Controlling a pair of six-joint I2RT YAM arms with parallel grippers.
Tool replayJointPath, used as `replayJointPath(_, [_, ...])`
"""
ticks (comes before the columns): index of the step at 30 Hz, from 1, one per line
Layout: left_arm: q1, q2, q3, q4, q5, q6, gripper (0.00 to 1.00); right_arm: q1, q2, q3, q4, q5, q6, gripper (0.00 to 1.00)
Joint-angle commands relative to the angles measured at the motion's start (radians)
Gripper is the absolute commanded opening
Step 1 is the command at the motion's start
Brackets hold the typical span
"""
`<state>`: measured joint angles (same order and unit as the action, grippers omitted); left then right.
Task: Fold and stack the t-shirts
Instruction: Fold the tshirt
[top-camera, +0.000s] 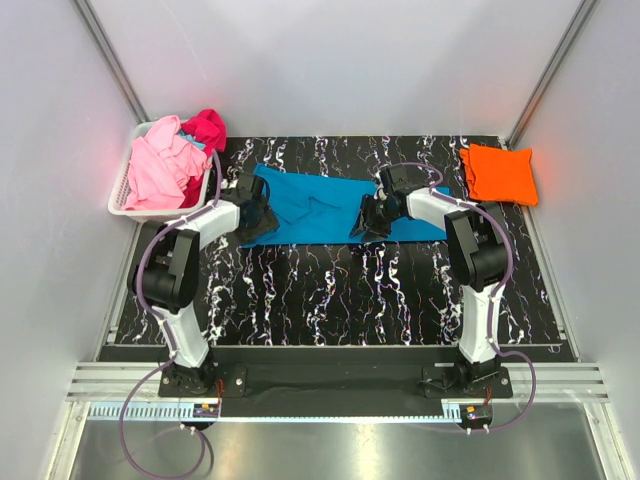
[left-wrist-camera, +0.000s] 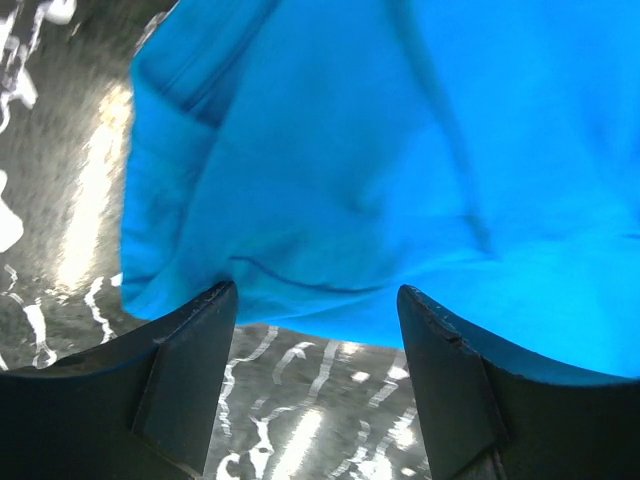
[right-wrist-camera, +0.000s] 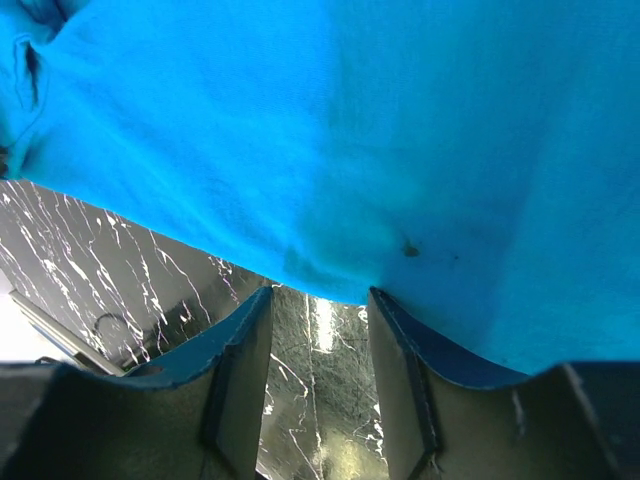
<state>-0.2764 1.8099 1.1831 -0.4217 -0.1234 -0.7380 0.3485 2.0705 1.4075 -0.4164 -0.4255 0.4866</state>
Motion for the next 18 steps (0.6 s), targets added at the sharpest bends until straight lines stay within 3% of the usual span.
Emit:
replayJointPath(1, [0.002,0.031,0.013,-0.057,-0.062,-0.023,0.70,0.004,-0.019,-0.005,0.004,0.027,0.015,0.49])
replayJointPath(10, [0.000,0.060,0.009,-0.089,-0.093,-0.031,0.71,0.006,-0.130,0.014,0.002,0.060,0.009,0.49])
replayJointPath(18, [0.000,0.077,0.018,-0.114,-0.114,-0.027,0.71,0.004,-0.044,0.050,-0.012,0.122,-0.010,0.47])
